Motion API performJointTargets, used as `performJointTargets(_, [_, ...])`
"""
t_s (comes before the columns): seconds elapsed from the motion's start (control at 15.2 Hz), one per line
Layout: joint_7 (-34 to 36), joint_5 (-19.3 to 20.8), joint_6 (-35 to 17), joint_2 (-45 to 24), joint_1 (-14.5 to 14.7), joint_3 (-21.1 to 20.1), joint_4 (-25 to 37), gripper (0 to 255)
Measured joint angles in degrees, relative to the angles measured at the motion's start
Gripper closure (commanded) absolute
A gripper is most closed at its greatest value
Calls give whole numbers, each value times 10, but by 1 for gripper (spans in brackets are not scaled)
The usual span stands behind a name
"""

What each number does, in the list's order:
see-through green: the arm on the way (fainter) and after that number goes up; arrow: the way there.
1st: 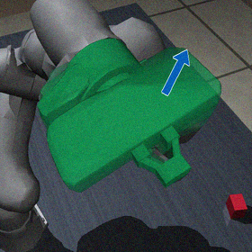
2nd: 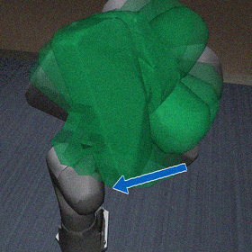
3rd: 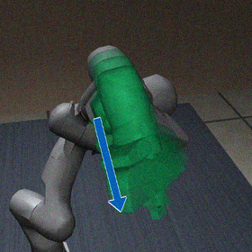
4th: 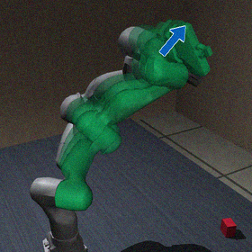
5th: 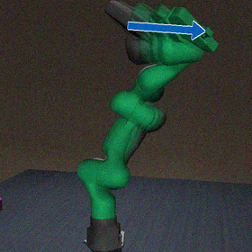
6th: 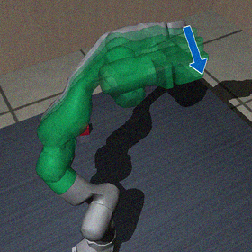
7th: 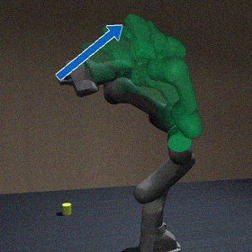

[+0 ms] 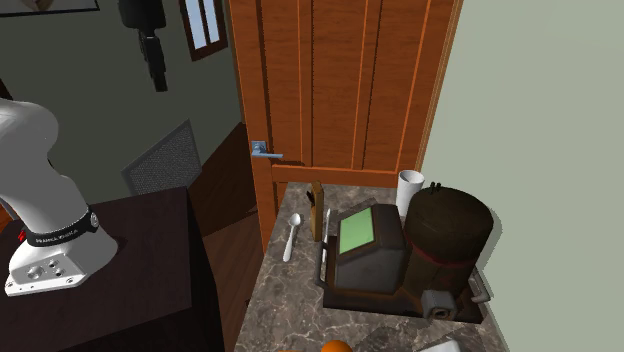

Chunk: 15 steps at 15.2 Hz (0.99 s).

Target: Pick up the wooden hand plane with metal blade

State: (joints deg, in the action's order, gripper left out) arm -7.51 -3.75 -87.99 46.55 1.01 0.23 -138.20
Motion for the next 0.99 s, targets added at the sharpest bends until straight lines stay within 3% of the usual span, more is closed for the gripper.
performJointTargets(0.26, [-3, 4, -40, -26, -3, 2, -12, 0])
performJointTargets(0.73, [-8, 14, -184, -130, -13, 7, -41, 0])
performJointTargets(0.99, [-9, 18, -257, -216, -18, 11, -22, 0])
